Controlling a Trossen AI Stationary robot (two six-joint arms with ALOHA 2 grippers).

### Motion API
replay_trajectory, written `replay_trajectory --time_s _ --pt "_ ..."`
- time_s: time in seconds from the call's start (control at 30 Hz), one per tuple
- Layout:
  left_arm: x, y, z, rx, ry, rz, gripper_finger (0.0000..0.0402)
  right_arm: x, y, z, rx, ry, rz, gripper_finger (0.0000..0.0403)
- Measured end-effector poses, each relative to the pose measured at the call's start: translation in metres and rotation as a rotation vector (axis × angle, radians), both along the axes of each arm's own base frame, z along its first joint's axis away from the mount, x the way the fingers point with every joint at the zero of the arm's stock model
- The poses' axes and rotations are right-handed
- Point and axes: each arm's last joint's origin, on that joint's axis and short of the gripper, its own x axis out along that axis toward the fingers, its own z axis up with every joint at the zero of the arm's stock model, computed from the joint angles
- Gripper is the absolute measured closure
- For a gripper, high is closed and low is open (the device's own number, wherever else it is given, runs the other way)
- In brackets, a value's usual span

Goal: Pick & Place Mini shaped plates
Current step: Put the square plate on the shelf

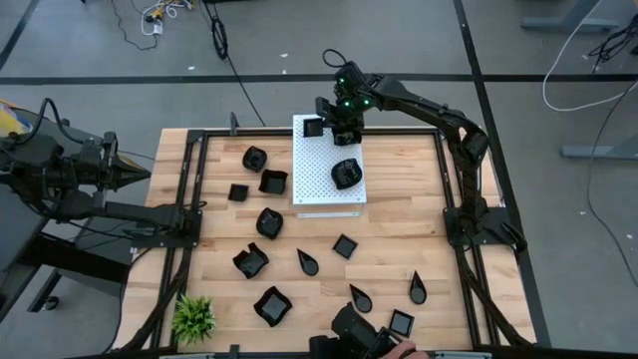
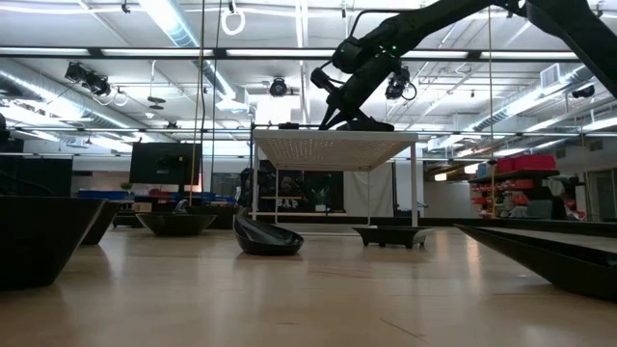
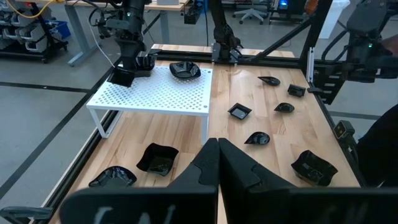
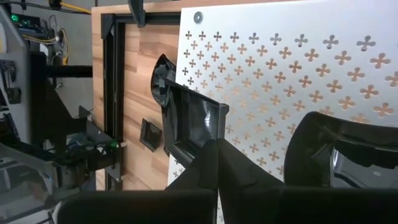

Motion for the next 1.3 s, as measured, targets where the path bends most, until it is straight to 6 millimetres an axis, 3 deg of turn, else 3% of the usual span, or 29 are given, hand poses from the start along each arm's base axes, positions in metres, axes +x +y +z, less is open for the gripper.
replay_trajectory --time_s 0.43,0.7,1.03,1.3 --pt "0.0 0.0 0.0 0.0 0.0 0.0 0.0399 0.0 0.0 0.0 0.001 0.001 0.0 0.0403" --pt "0.0 0.0 0.0 0.0 0.0 0.0 0.0399 0.0 0.003 -0.018 0.037 0.028 0.004 0.0403" --pt "0.0 0.0 0.0 0.0 0.0 0.0 0.0399 0.002 0.002 -0.016 0.018 0.004 0.007 0.0403" --pt "0.0 0.0 0.0 0.0 0.0 0.0 0.0399 0.002 0.0 -0.015 0.024 -0.026 0.018 0.0374"
